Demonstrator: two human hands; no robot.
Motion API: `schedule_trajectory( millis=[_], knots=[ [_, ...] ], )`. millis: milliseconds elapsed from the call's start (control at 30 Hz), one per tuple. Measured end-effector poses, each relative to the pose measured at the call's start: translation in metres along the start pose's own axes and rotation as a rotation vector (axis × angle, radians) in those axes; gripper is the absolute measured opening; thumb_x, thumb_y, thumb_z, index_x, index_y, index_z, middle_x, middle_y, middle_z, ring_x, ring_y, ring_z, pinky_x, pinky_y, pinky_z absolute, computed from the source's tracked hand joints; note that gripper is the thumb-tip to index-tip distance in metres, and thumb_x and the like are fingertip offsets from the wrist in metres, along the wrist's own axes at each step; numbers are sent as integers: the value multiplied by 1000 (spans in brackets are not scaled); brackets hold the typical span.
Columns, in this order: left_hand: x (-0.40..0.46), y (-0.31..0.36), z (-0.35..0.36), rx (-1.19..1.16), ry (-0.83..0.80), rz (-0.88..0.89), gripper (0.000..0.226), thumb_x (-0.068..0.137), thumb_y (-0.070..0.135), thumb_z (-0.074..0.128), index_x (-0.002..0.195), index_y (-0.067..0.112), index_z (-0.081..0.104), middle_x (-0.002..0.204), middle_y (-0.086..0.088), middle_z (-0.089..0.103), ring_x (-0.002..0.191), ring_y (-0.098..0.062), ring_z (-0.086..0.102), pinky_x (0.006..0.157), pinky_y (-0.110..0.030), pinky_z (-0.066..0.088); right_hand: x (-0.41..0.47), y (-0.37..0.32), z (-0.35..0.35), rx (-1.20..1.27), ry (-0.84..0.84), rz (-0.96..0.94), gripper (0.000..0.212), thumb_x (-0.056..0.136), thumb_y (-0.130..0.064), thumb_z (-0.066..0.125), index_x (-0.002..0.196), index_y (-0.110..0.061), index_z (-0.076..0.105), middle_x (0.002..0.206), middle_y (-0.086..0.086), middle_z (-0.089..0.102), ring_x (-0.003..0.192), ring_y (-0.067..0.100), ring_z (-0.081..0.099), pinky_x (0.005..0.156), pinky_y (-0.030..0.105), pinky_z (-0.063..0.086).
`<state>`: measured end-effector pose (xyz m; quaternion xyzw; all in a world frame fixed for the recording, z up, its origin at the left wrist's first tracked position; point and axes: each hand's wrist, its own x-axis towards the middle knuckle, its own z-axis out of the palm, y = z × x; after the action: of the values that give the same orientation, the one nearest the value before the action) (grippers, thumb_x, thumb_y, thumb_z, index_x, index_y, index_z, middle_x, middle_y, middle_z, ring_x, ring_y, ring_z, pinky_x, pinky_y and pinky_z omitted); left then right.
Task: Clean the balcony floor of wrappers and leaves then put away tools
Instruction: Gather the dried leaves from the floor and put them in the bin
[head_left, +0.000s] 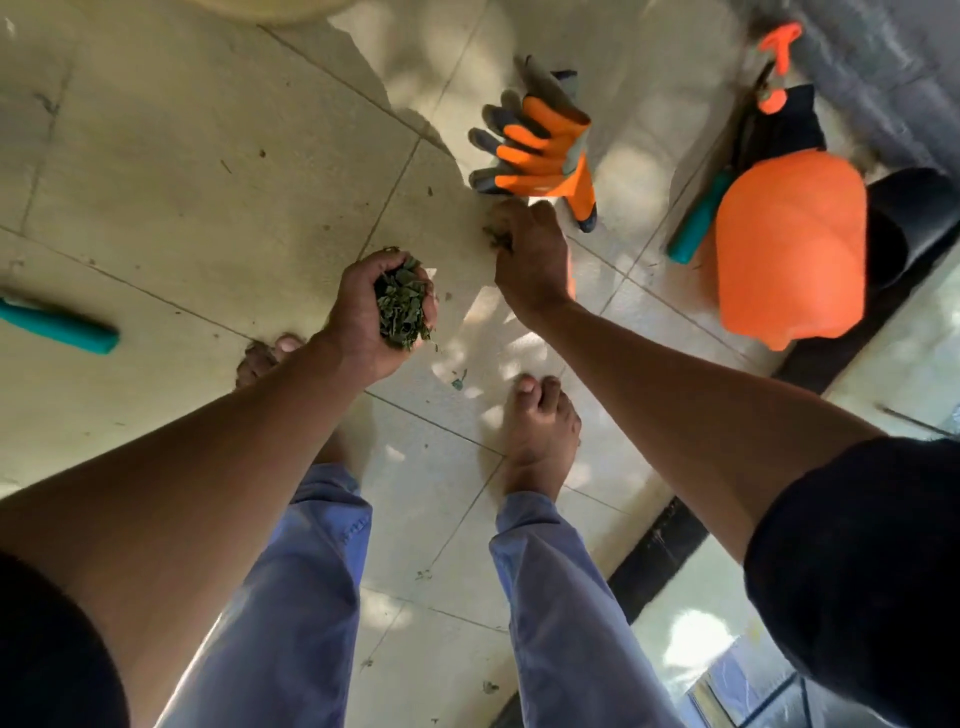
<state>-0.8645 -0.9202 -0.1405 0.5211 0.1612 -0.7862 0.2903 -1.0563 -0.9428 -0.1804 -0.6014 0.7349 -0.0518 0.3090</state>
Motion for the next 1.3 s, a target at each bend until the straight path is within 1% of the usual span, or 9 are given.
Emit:
schedule_trajectory(
  millis=[133,267,400,600,867,1000,1100,1200,1300],
  knots=[
    [-5,17,-8,5,19,22,14,92,22,56,80,15,59,79,-5,57,66,-16,58,52,-23,51,1,2,6,-196,-166,-250,28,74,10,58,98,-2,68,105,21,61,89,41,61,74,46,56],
    [-13,23,-14,28,27,44,19,93,22,56,76,16,60,77,-3,59,65,-16,58,52,-22,51,-40,3,6,-229,-334,-407,22,78,-2,69,99,-2,65,103,19,57,91,36,58,75,40,56],
    [-16,21,-23,-24,11,29,18,93,23,57,78,15,60,80,-2,59,69,-16,60,53,-23,53,-85,6,22,-294,-460,-455,55,78,-33,84,119,-4,62,123,19,56,110,35,57,74,41,60],
    [-18,0,-39,-12,2,1,20,94,24,56,76,15,61,80,-4,57,67,-17,56,53,-23,51,-123,-7,46,-342,-482,-419,45,79,6,70,120,-7,59,125,17,50,104,32,53,62,37,54],
    [-29,-25,-38,17,24,-41,22,95,22,56,75,15,62,78,-2,60,68,-17,57,53,-21,52,-115,-11,45,-295,-425,-357,28,81,13,61,101,-5,67,105,11,59,101,30,58,72,42,59],
    [-33,-26,-32,42,24,-20,29,95,22,56,68,16,67,77,-2,61,68,-17,58,52,-22,51,-110,-12,43,-149,-345,-185,29,77,19,57,90,-4,68,92,7,64,82,19,60,69,35,59],
    [-38,-28,-28,61,27,-15,27,94,22,56,70,15,66,77,-4,61,68,-18,58,51,-22,52,-103,-1,39,75,-331,198,36,73,11,56,88,-18,67,92,1,67,85,17,64,66,21,54],
    [-48,-30,-20,54,50,-10,21,93,22,57,75,15,64,78,-5,61,68,-19,57,51,-21,51,-95,1,8,287,-285,481,28,68,-1,62,75,-28,65,85,0,69,86,24,70,70,37,62],
    [-66,-34,-5,7,43,-12,20,93,21,56,76,15,64,77,-4,61,69,-18,58,52,-22,51,-93,-22,-53,479,-218,527,22,68,3,76,67,-19,72,69,1,72,74,26,75,69,41,64]
  ],
)
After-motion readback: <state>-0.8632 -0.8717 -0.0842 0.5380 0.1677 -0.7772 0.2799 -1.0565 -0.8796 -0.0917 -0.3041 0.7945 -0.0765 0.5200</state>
